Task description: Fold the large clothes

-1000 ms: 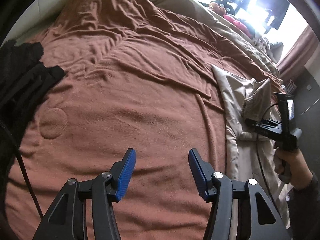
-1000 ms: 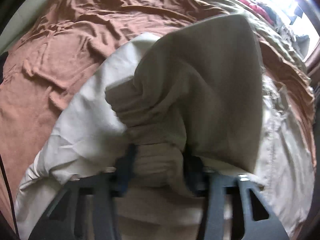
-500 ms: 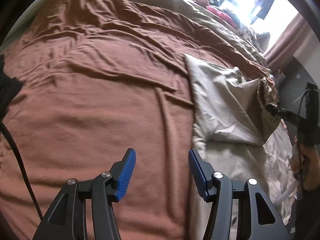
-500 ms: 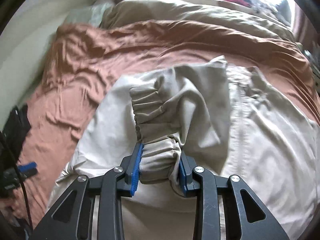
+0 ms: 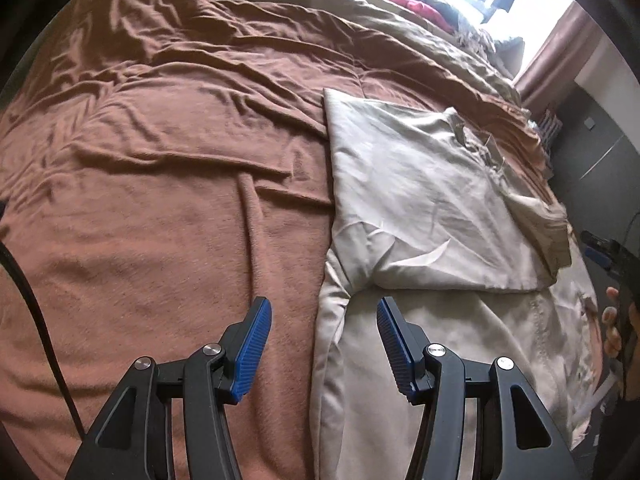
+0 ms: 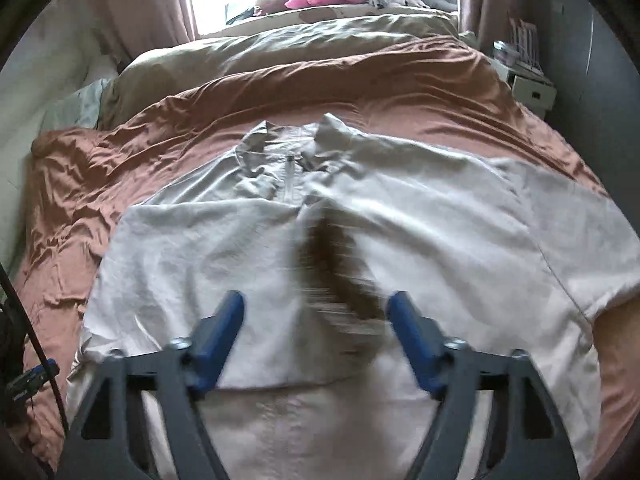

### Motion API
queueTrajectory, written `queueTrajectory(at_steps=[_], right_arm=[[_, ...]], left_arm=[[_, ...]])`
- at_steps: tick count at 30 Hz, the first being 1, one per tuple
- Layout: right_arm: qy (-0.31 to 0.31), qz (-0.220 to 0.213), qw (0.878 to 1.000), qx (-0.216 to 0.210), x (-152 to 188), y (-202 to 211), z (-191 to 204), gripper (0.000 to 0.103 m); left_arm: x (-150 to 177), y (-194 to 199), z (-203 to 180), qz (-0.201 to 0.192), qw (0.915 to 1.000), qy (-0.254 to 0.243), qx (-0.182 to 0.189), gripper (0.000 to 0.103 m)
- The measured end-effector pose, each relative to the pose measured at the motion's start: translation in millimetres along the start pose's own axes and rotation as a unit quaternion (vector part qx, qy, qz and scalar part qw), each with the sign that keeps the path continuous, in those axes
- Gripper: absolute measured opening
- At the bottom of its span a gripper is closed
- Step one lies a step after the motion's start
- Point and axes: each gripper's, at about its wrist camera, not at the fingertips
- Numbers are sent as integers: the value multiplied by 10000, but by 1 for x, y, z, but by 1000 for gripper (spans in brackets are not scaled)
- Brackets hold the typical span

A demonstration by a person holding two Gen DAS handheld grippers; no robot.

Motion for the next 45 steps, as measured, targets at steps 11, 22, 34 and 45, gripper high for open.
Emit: queueTrajectory(at_steps=[11,22,34,45], right_arm=[[-525,772,9938,598,20,-55,-59,77],[-584,783,9896,1061,11,-75,-53,77],[-164,258,9985,448,29,30,-40,77],[-127,-276,9995,14,98,163,-55,103]], left_arm=[[-3,-38,-18,334,9981,-355,-385,57],[-7,-47,-14,299,9957,-305,-816,57],[15,36,-41,-75,9996,-230,-133,57],[62,147,-109,-780,9944,-638,330,100]])
Point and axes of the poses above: each gripper's, at about its wrist camera, not at the fingertips, and y roughly against the way its jaws point, z to its left, x to its underside, and after that the axes turned 2 degrees about -x, right-handed
